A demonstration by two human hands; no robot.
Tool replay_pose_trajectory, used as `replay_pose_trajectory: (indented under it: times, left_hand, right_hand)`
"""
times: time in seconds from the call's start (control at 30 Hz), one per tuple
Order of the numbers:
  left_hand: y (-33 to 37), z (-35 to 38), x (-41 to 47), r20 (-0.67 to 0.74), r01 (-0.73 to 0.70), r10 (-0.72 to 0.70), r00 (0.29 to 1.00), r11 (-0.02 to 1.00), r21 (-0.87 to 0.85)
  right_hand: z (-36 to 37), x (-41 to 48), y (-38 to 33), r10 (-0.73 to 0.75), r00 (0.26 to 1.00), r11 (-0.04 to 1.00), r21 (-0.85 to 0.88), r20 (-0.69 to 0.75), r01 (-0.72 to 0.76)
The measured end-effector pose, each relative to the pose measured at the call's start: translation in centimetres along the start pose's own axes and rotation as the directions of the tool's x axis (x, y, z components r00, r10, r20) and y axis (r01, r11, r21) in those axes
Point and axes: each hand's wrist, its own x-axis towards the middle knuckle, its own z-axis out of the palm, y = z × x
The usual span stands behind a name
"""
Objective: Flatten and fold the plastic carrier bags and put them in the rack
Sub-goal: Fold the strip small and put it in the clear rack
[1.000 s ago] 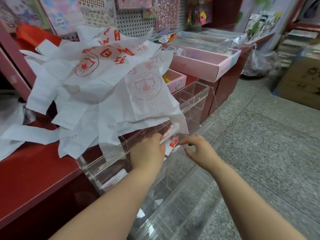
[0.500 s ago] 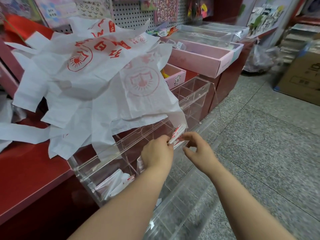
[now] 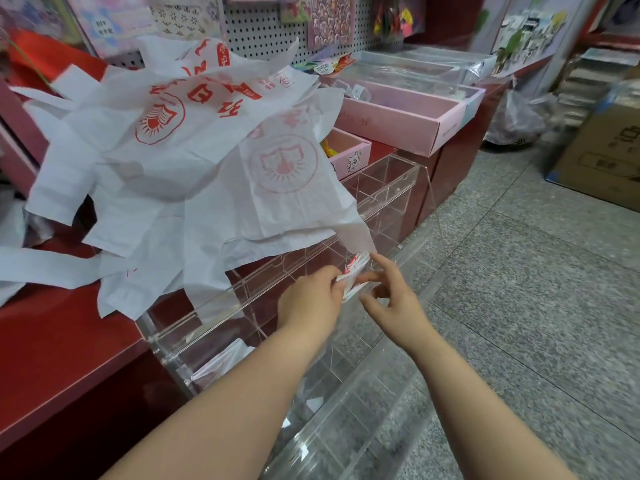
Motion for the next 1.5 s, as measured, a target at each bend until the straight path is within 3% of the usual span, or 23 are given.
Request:
replay_pose_trajectory:
  times: [0.13,0.23,0.33,0.53,0.73,0.8,0.83,0.93,1.03,1.17,1.23,1.4,1.5]
  left_hand:
    - [-0.1,0.2,0.3,0.085,0.002,-0.009,0.996,0.997,0.078]
    - [-0.4,-0.3,-0.5,0.125,0.027,-0.009,0.992,0.989,-0.144]
    - [-0.8,-1.4,-2.7,0.051,0.003,0.012,0.999,0.959,-0.282]
    - [-2.9,-5.6,-8.5,-0.120,-0.162,0.130,0.984,0.932,-0.324]
    - [-10.9,-12.3,-14.5,-0.339,-0.234,0.219,0.915,0.972,-0.006]
    - [-14.2,-14.5,-16.2,-0.396,-0.188,0.215,0.893,0.976,0.107]
    - [-15.4,-15.8,-17.1,-0.370,-0.120,0.166,0.914,0.982,0.143]
    - [-19.8,-18.5,-19.6,-0.288,0.149,-0.074,0.955,0.957,0.248]
    - [-22.9,-19.8,-21.5,-0.215,0.310,-0.257,0.942,0.912,0.267]
    - [-25.2,-20.1,-22.8,-0.234,0.346,-0.297,0.926,0.915,0.207]
    - [-25.6,-20.0,-22.8,-0.252,0.326,-0.275,0.928,0.926,0.189]
    - [-26.4,-20.2,-22.8,-0.288,0.308,-0.263,0.921,0.943,0.124]
    - [-26.4,-20.2,-22.9,-0.327,0.280,-0.233,0.916,0.954,0.104]
  right_hand:
    - [0.1,-0.2,-0.2,0.017,0.999,0.996,-0.083,0.050,-0.013]
    - [0.0,-0.7,-0.8,0.027,0.999,0.995,-0.100,0.035,-0.024]
    - [-0.4,-1.5,-1.5,0.035,0.998,0.995,-0.094,-0.046,-0.039]
    - [-0.6,-3.0,-5.3,0.045,0.986,0.990,-0.124,-0.158,-0.065]
    - [0.9,-3.2,-11.7,-0.130,0.982,0.961,-0.261,-0.137,0.091]
    - [2.4,-2.7,-13.8,-0.215,0.969,0.931,-0.325,-0.123,0.166]
    - [3.3,-2.2,-14.9,-0.266,0.957,0.906,-0.368,-0.112,0.209]
    - [6.9,-0.5,-18.1,-0.330,0.944,0.834,-0.464,0.014,0.298]
    - [10.8,0.5,-21.0,-0.411,0.900,0.770,-0.474,0.145,0.428]
    - [18.8,-0.2,-24.8,-0.476,0.680,0.607,-0.351,0.558,0.713]
    - [22.4,-0.5,-26.1,-0.446,0.606,0.570,-0.313,0.658,0.759]
    - [28.4,-0.2,-27.8,-0.455,0.638,0.440,-0.467,0.621,0.767]
    - [30.0,0.3,-28.2,-0.449,0.665,0.449,-0.492,0.597,0.746]
